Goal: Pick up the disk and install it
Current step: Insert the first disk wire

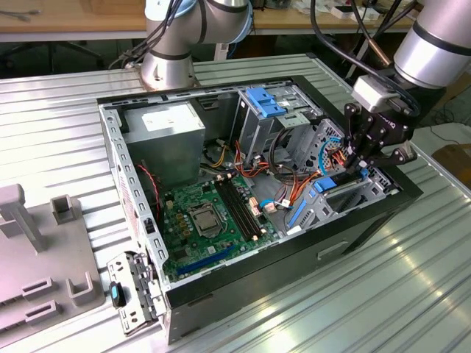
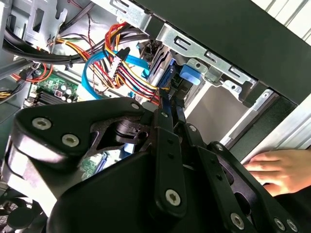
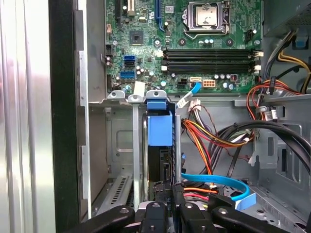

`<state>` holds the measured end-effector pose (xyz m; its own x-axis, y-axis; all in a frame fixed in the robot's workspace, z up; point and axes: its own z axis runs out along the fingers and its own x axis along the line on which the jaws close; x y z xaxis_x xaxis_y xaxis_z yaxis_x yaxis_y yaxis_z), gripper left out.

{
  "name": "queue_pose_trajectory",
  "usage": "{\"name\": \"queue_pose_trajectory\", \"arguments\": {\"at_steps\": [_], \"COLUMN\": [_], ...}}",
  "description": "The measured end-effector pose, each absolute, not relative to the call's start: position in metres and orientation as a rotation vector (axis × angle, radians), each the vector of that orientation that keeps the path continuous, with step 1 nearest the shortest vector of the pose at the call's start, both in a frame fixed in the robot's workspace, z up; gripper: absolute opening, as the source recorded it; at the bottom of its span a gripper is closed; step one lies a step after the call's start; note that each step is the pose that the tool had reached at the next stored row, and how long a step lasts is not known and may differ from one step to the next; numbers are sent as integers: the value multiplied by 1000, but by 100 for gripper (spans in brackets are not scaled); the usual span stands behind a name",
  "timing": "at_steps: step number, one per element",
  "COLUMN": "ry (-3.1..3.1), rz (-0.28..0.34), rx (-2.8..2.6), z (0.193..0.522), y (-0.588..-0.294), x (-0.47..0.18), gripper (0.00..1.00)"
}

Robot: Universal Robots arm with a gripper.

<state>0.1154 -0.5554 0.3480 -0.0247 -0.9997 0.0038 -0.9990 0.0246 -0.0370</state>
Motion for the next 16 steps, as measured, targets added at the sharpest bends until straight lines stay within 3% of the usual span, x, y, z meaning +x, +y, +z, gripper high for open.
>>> {"name": "queue_pose_trajectory", "arguments": {"at_steps": [16], "ry": [2247], "rz": [-45], "rx": [-2161], "z": [348], "y": [-555], "x": [115], "gripper": [16]}}
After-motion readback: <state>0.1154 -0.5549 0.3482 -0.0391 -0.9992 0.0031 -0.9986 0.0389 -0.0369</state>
